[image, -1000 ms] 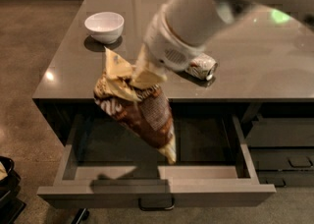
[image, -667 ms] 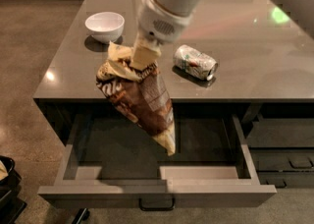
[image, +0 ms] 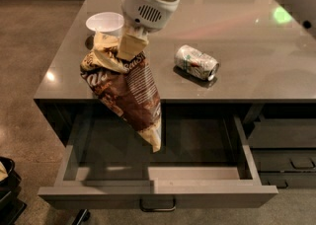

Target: Pick brown chip bag from top drawer and place on counter

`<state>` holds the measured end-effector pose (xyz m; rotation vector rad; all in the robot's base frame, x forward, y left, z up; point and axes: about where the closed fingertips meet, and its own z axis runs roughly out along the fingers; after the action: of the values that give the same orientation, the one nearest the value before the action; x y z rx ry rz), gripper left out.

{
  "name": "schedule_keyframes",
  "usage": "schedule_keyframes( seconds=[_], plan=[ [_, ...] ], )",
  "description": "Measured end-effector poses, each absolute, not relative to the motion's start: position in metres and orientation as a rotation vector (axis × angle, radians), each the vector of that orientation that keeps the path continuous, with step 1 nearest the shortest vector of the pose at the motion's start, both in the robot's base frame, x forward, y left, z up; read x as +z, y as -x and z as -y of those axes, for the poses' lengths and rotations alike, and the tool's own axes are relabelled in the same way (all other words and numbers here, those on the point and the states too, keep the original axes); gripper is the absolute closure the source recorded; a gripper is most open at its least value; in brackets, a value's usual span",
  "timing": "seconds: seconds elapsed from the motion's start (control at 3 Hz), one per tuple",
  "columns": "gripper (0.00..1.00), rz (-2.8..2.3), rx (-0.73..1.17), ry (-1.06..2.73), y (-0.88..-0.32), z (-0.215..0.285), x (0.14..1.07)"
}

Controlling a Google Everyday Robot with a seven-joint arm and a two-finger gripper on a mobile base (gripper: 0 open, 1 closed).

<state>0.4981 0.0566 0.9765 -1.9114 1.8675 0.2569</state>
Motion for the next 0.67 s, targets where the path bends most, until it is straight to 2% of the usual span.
schedule_keyframes(
  seconds=[0.33,0.67],
  plan=[
    [1.00,-1.868,0.257,1.911,-0.498,-0.056,0.976],
    [1.00,-1.850,0.212,1.927,-0.522,-0.055,0.993]
  ],
)
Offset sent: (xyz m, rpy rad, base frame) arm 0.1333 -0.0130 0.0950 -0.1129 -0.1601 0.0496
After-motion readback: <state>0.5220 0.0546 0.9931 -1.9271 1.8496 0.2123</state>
